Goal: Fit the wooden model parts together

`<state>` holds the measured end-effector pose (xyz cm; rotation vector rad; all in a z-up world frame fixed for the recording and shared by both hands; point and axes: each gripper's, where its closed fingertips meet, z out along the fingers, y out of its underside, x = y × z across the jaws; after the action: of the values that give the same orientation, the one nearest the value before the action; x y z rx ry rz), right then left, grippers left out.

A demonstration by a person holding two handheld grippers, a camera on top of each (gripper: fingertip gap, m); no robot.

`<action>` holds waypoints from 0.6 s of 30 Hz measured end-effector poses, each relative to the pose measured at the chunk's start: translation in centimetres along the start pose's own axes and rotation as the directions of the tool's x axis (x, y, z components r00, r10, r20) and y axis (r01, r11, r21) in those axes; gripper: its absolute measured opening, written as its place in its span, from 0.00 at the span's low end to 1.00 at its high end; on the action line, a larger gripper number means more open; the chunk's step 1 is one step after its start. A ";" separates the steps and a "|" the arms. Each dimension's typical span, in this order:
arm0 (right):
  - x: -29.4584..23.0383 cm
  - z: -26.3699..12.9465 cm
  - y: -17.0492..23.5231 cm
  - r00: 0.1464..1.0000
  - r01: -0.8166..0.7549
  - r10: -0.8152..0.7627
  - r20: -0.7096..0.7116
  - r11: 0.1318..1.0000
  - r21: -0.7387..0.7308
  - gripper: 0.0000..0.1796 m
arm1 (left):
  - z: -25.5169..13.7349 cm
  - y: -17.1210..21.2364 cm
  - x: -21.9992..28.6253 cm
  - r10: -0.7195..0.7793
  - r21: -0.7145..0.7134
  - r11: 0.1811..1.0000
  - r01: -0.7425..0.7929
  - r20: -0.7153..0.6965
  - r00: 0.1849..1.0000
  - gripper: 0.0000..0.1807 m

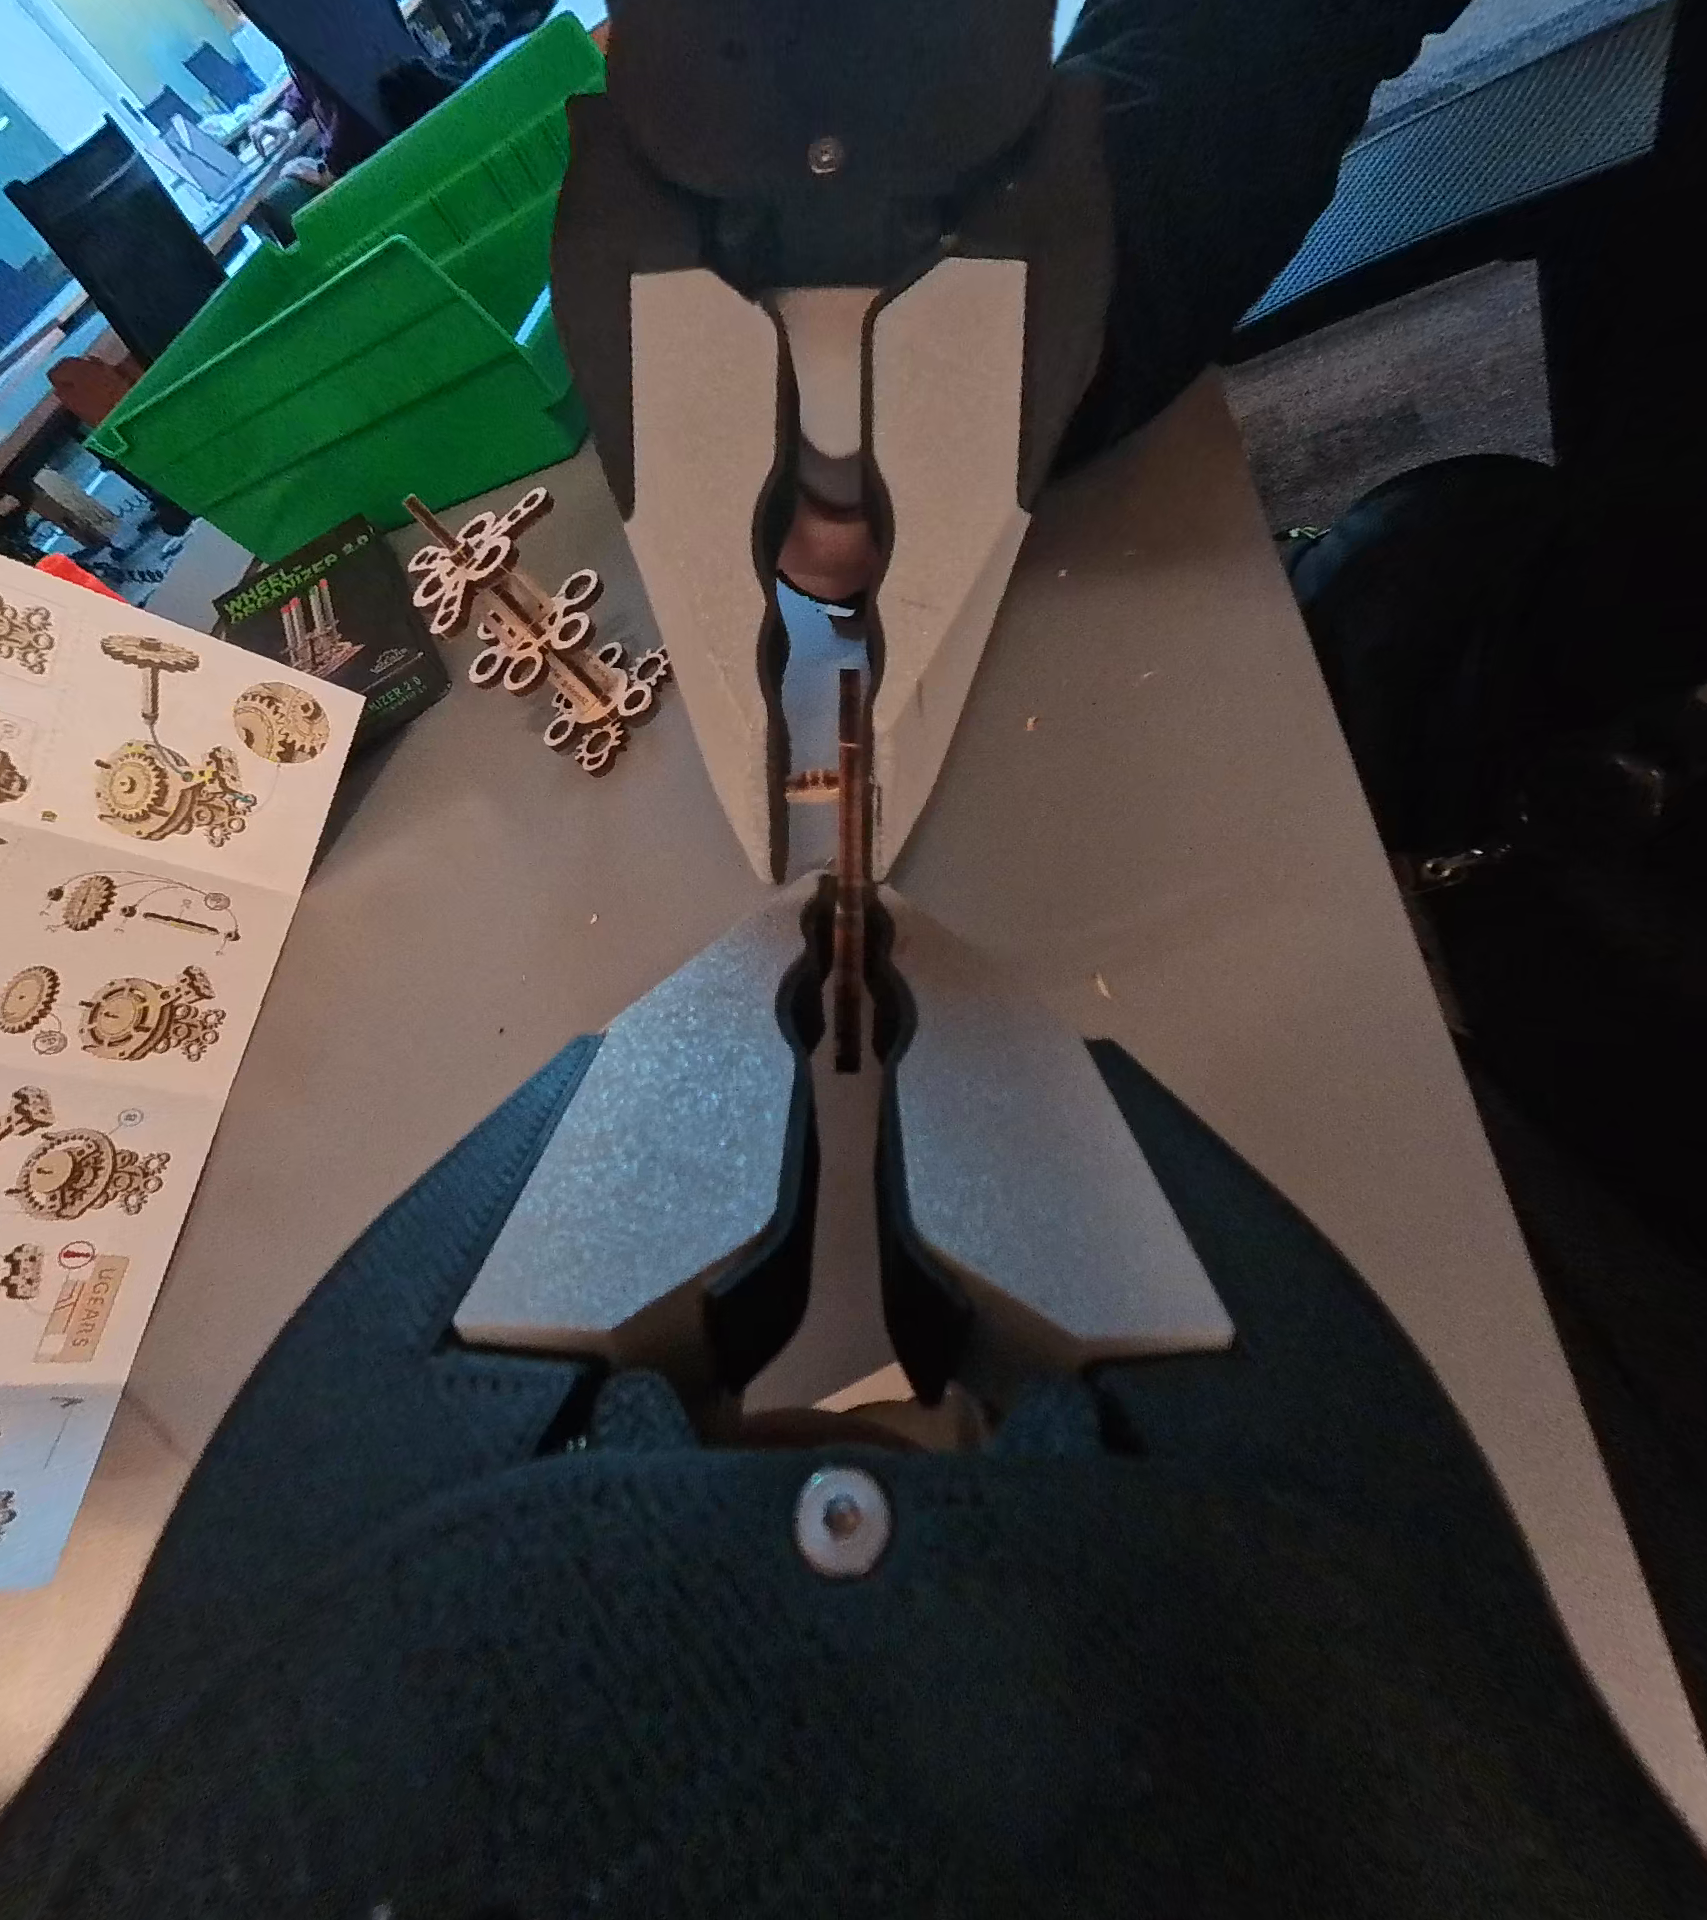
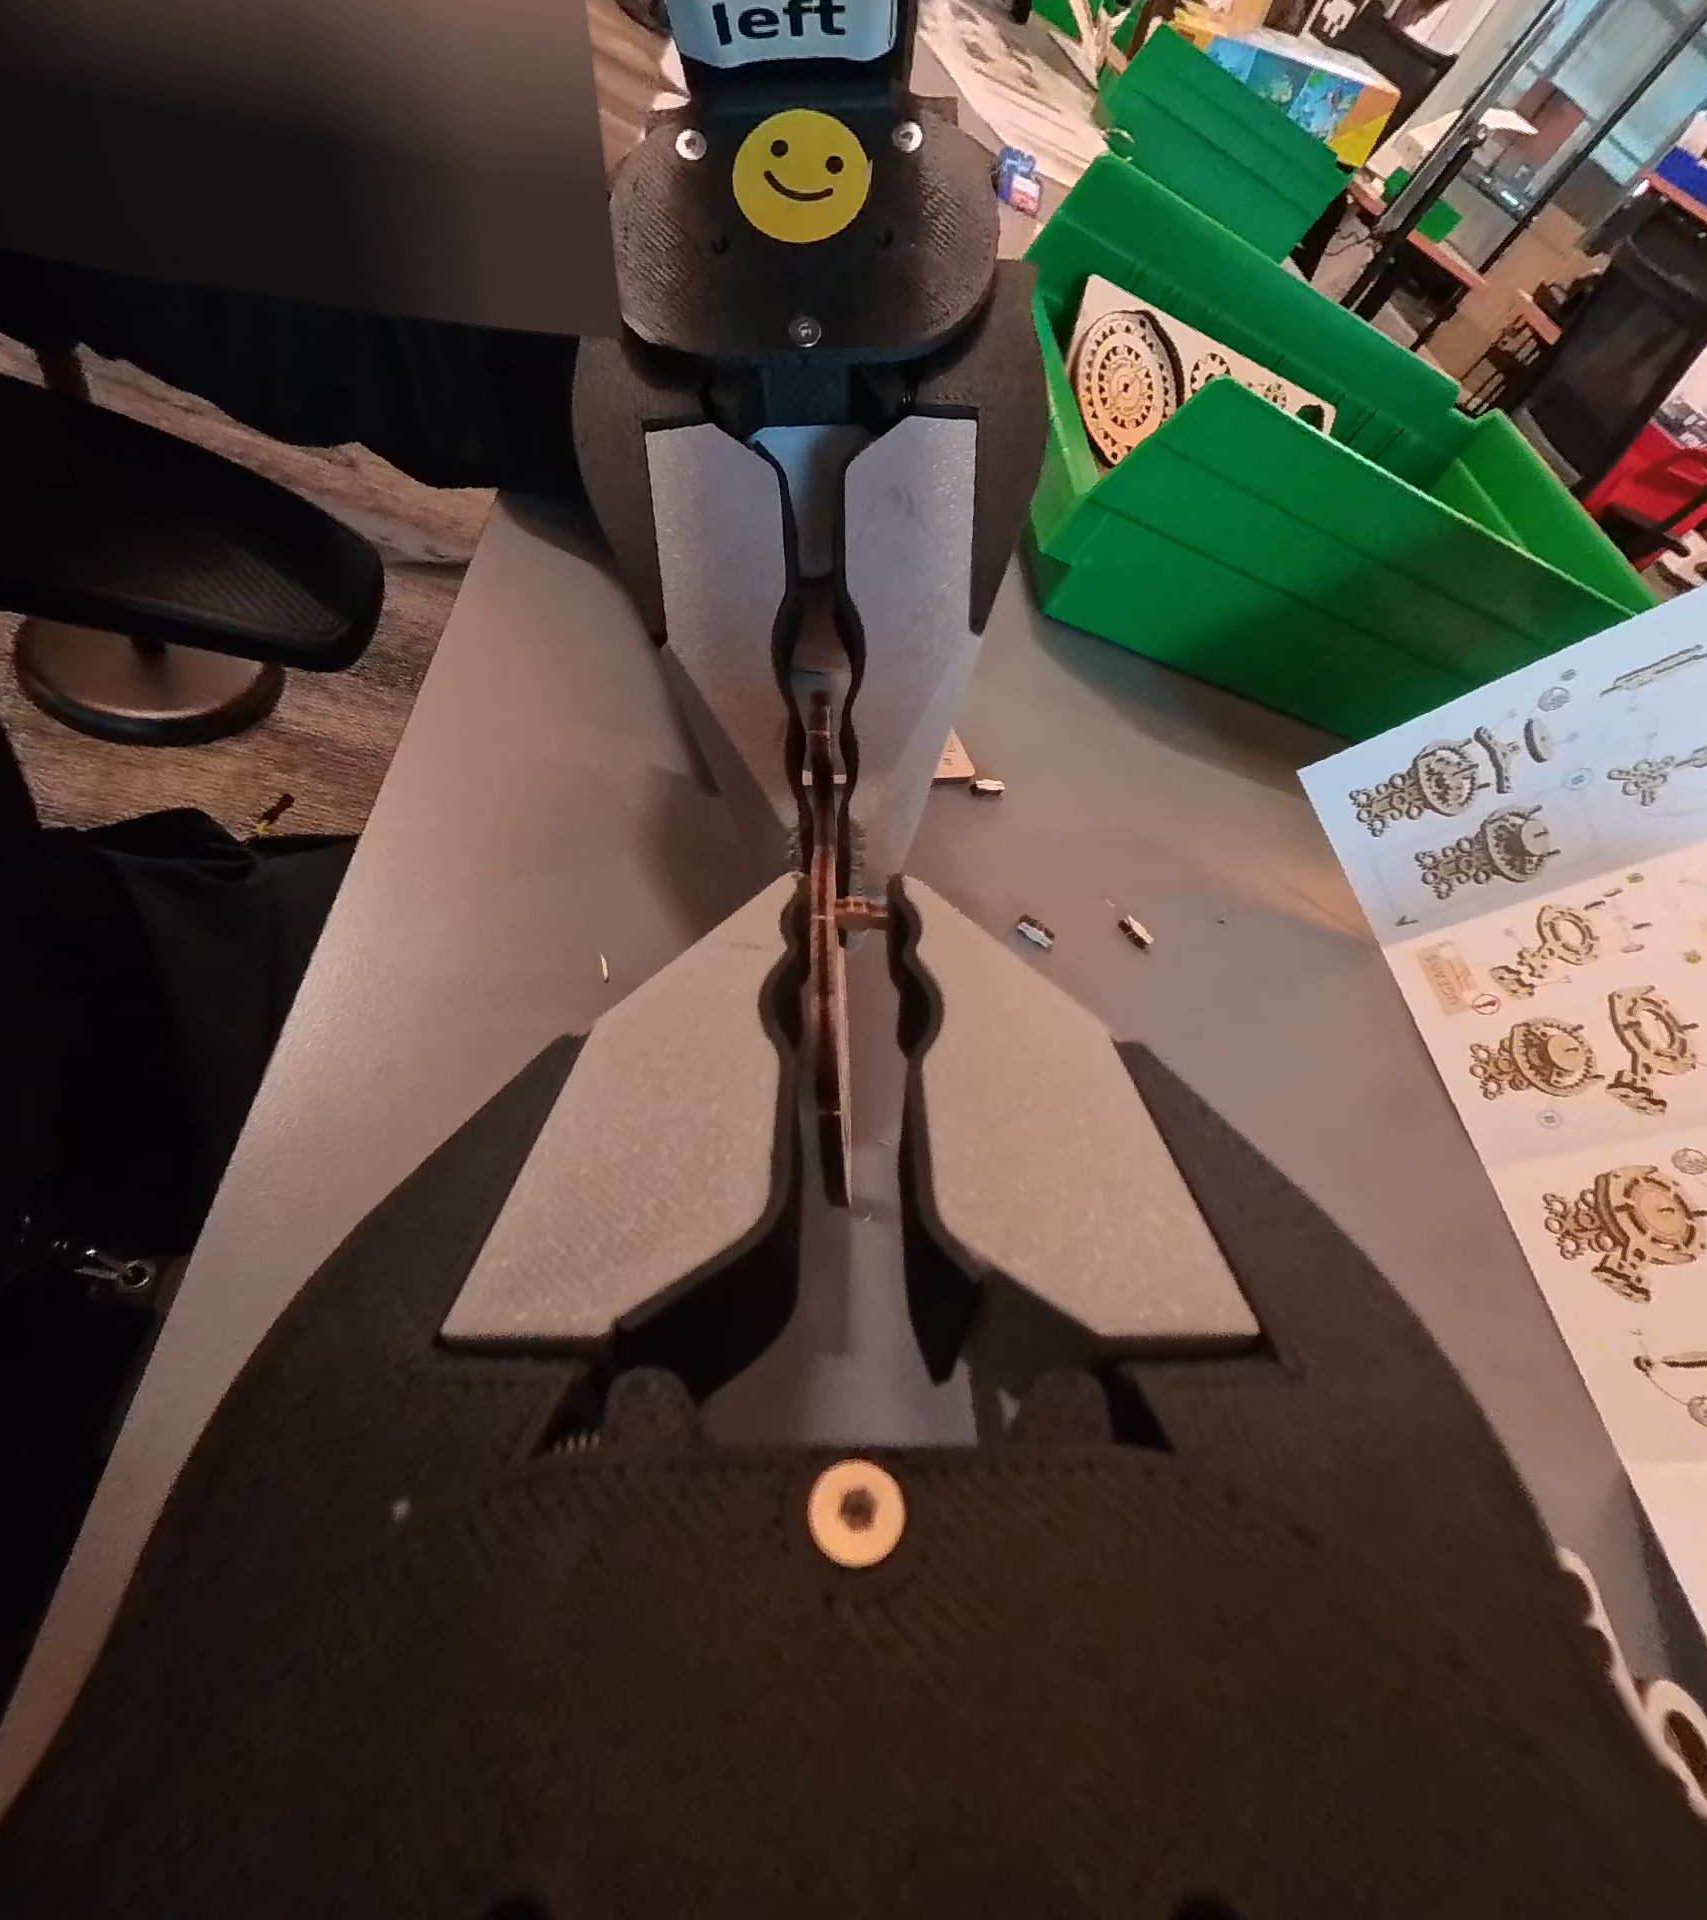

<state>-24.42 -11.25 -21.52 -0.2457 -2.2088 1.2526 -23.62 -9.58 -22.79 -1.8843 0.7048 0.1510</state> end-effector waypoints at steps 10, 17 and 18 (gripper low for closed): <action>-0.6 0.1 0.4 0.998 0.060 -0.059 0.013 0.998 -0.036 0.05 | 0.2 0.3 0.4 0.016 -0.022 1.000 -0.016 -0.026 1.000 0.00; -0.6 0.1 0.5 0.996 0.088 -0.088 0.000 0.994 -0.065 0.05 | 0.2 0.3 0.5 0.017 -0.026 1.000 -0.018 -0.029 0.999 0.00; -0.6 0.1 0.5 0.996 0.093 -0.093 -0.003 0.993 -0.069 0.05 | 0.2 0.3 0.5 0.018 -0.026 0.999 -0.018 -0.030 0.999 0.00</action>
<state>-24.06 -11.30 -22.22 -0.1709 -2.2335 1.1262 -23.33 -9.68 -23.35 -1.9092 0.7436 0.1444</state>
